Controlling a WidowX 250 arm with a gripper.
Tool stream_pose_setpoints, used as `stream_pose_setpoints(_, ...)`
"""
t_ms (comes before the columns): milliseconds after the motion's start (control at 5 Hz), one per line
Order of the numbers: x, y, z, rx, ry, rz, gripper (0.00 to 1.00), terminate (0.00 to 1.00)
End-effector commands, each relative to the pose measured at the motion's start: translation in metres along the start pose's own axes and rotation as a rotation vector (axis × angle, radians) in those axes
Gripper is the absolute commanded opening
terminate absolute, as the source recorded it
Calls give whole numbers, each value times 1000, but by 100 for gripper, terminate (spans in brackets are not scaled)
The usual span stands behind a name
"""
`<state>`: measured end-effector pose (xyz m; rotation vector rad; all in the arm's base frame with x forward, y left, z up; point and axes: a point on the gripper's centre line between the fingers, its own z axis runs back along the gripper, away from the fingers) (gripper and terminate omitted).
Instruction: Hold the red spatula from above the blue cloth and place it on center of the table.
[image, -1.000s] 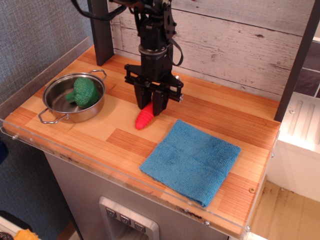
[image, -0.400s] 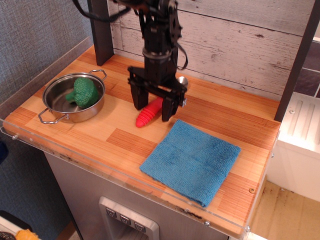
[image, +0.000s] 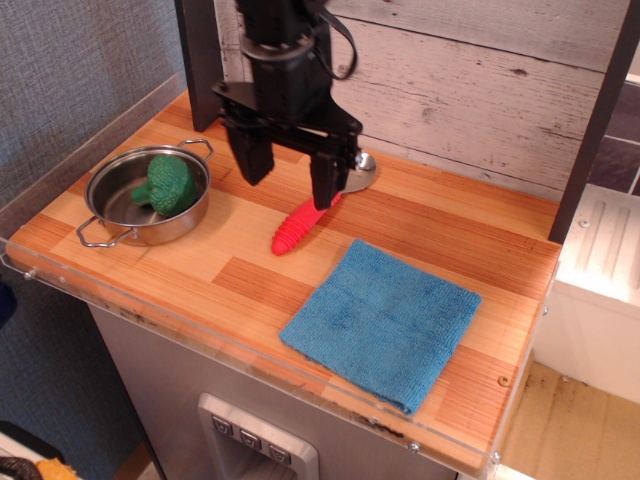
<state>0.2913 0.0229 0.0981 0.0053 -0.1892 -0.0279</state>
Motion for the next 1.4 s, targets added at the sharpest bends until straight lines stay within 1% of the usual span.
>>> stream_pose_setpoints(0, -14, 2, 2, -56, 22, 7, 100, 0)
stream_pose_setpoints(1000, -14, 2, 2, -56, 22, 7, 100, 0)
stream_pose_setpoints(1200, -14, 2, 2, -56, 22, 7, 100, 100)
